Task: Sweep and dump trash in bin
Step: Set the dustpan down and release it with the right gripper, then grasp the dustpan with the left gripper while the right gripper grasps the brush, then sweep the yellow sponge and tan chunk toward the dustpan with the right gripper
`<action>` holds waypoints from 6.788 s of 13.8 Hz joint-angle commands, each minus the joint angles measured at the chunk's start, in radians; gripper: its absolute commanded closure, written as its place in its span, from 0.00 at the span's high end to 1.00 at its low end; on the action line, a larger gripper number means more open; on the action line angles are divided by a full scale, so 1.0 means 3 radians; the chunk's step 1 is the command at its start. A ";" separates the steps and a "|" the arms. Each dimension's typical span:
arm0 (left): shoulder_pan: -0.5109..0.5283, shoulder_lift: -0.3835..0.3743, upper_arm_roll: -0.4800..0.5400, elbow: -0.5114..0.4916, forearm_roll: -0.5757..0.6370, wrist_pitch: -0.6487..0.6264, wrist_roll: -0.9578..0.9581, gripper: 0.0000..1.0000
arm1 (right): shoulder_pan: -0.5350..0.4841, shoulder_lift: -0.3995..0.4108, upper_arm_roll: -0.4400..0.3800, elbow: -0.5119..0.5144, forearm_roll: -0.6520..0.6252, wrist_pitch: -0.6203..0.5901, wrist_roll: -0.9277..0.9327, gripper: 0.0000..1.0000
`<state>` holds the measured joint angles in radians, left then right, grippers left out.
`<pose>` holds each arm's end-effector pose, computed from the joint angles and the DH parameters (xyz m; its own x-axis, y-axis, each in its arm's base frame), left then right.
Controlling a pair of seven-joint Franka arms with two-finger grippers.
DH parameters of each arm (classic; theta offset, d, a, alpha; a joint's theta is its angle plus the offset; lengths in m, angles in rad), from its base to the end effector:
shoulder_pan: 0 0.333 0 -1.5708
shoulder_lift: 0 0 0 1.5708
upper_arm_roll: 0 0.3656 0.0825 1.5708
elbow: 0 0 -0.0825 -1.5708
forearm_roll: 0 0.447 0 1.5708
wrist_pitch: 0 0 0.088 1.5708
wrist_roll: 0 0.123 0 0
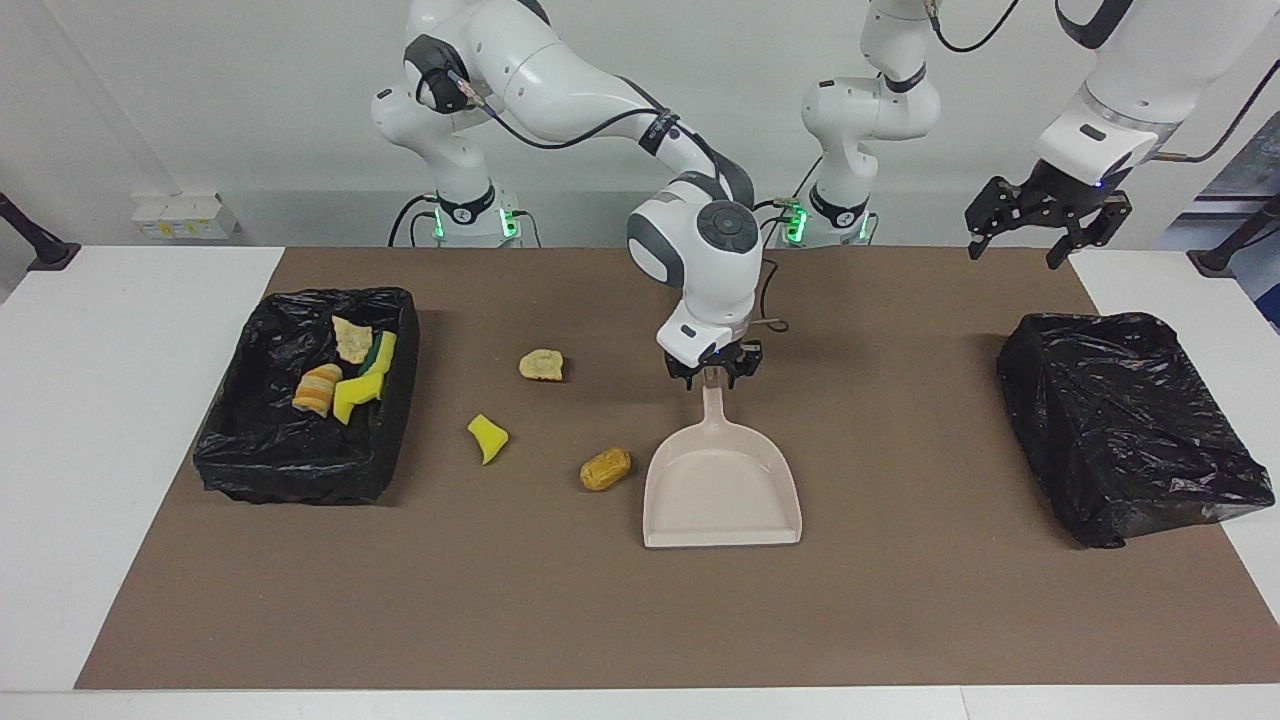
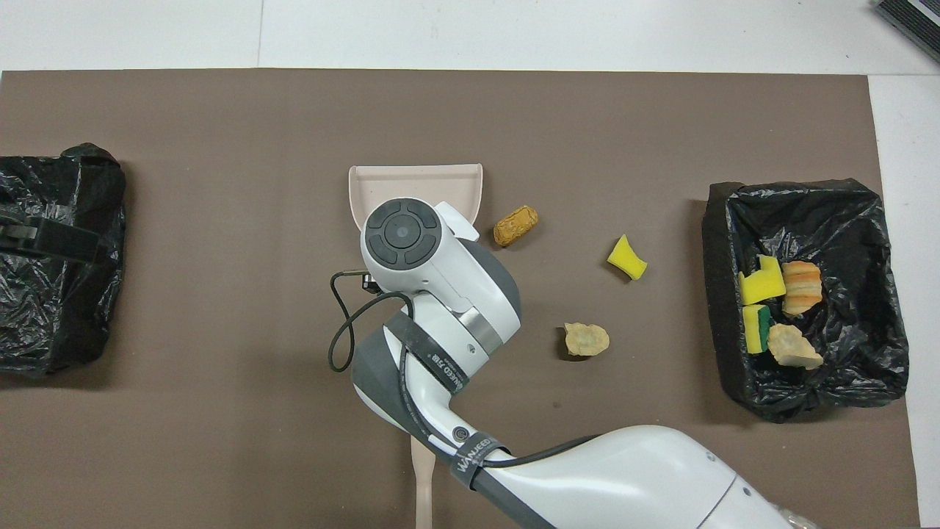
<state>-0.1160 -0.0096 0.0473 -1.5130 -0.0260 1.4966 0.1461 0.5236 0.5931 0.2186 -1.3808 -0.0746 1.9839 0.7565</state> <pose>0.6049 -0.0448 0.6882 0.9766 -0.2150 -0.0029 -0.2148 -0.9763 0.0271 0.6200 0.5138 0.3766 0.9996 -0.0223 -0.0189 -0.0233 -0.9982 -0.0544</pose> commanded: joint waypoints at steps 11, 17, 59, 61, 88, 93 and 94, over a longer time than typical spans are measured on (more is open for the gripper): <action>-0.0313 0.0185 0.0006 -0.0147 0.0015 0.0625 -0.0001 1.00 | 0.0156 -0.0631 0.0023 -0.0611 0.0263 -0.0457 0.0117 1.00; -0.0712 0.0732 0.0001 -0.0024 -0.0031 0.1151 -0.0720 1.00 | 0.0453 -0.1122 0.0023 -0.1444 0.0600 -0.0217 0.0531 1.00; -0.1311 0.0641 0.0047 -0.0929 0.0654 0.1500 0.0595 0.00 | -0.0676 -0.2335 -0.0003 -0.2730 0.0445 -0.0482 -0.0535 0.00; -0.1265 0.0656 0.0047 -0.0914 0.0654 0.1541 0.0959 0.00 | -0.0926 -0.2264 -0.0008 -0.2699 0.0138 -0.0498 -0.0864 0.00; -0.1326 0.1162 0.0006 -0.0556 0.0828 0.1832 0.2949 0.00 | -0.1581 -0.1614 -0.0008 -0.2039 0.0346 -0.0293 -0.1612 0.00; -0.1342 0.1198 0.0001 -0.0612 0.0818 0.1899 0.2954 0.00 | -0.1501 -0.1884 0.0018 -0.2447 0.0570 -0.0360 -0.1601 0.00; -0.1347 0.1183 0.0001 -0.0642 0.0818 0.1904 0.2949 0.00 | -0.1470 -0.1940 0.0018 -0.2595 0.0596 -0.0324 -0.1621 0.00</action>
<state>-0.5070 0.3599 0.0379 -1.6737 0.2162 2.0422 1.0271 0.0683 0.0867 0.2167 -2.0624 0.0712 1.8744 0.2618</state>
